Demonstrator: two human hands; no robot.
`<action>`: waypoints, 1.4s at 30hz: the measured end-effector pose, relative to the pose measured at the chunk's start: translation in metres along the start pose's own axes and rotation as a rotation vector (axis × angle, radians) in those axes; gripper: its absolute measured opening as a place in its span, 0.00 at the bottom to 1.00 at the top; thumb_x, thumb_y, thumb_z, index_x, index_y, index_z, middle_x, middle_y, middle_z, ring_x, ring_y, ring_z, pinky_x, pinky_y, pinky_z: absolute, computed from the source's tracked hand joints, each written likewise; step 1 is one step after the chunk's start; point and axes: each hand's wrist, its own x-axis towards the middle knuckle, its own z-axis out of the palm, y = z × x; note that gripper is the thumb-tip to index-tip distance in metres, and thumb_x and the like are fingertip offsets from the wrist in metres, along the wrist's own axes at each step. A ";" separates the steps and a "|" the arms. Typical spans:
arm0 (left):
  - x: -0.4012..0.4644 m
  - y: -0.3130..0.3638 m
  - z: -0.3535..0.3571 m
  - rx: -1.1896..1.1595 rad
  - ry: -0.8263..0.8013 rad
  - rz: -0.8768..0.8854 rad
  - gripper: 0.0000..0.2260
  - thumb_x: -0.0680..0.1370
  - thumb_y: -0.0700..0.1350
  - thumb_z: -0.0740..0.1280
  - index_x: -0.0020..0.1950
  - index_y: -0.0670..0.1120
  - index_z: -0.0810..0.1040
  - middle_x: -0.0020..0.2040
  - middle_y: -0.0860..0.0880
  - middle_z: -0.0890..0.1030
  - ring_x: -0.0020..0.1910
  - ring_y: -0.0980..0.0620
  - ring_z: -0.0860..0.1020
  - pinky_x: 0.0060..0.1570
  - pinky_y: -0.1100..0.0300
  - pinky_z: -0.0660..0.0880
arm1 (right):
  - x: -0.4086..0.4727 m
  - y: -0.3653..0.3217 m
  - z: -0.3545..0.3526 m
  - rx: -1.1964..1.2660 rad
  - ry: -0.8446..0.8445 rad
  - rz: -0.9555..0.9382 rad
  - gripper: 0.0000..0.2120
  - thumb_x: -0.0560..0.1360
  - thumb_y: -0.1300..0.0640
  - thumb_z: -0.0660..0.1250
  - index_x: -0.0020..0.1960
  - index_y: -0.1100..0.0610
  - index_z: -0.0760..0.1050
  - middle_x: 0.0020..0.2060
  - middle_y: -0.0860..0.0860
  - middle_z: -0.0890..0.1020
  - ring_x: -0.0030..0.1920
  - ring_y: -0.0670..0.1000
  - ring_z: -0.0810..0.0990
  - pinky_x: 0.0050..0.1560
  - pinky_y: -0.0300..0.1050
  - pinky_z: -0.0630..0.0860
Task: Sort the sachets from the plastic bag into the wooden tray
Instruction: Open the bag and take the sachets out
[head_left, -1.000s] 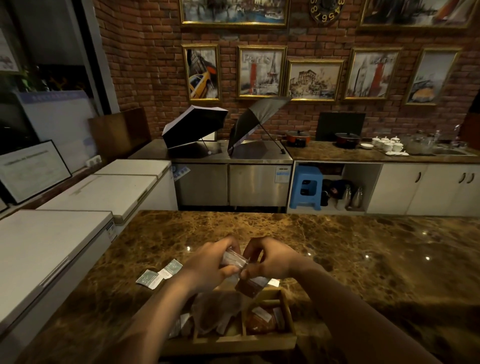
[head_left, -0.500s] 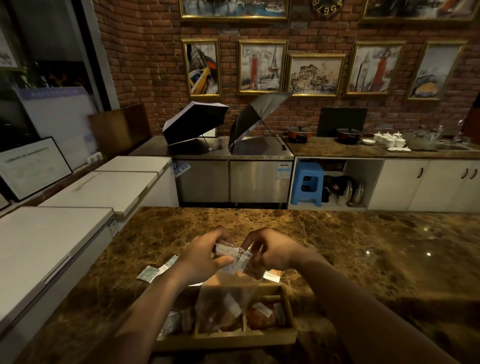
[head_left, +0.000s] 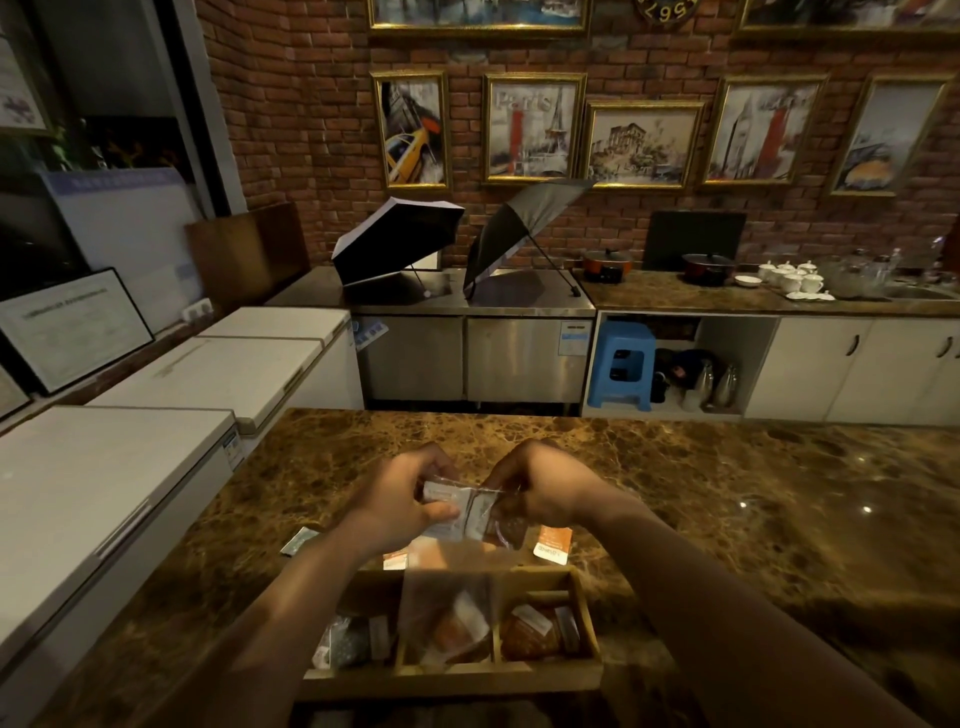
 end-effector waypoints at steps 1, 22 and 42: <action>0.000 0.000 -0.001 0.017 -0.005 -0.004 0.16 0.70 0.47 0.79 0.47 0.63 0.77 0.45 0.58 0.83 0.43 0.58 0.82 0.42 0.51 0.83 | 0.000 0.000 0.001 -0.003 0.004 -0.001 0.11 0.76 0.63 0.72 0.57 0.54 0.82 0.52 0.49 0.84 0.51 0.47 0.82 0.46 0.38 0.79; 0.009 0.017 -0.019 -0.032 0.022 0.048 0.15 0.71 0.45 0.79 0.45 0.61 0.76 0.46 0.57 0.82 0.44 0.59 0.81 0.36 0.62 0.81 | -0.005 -0.006 -0.015 0.131 0.091 -0.026 0.06 0.76 0.56 0.73 0.52 0.51 0.80 0.46 0.49 0.83 0.47 0.47 0.82 0.43 0.39 0.78; 0.011 0.060 0.056 -0.084 -0.012 0.132 0.10 0.72 0.51 0.77 0.47 0.57 0.78 0.44 0.57 0.84 0.43 0.58 0.82 0.44 0.47 0.82 | -0.042 0.064 -0.036 0.097 0.172 0.083 0.04 0.75 0.56 0.73 0.48 0.47 0.82 0.42 0.45 0.84 0.43 0.43 0.82 0.39 0.36 0.76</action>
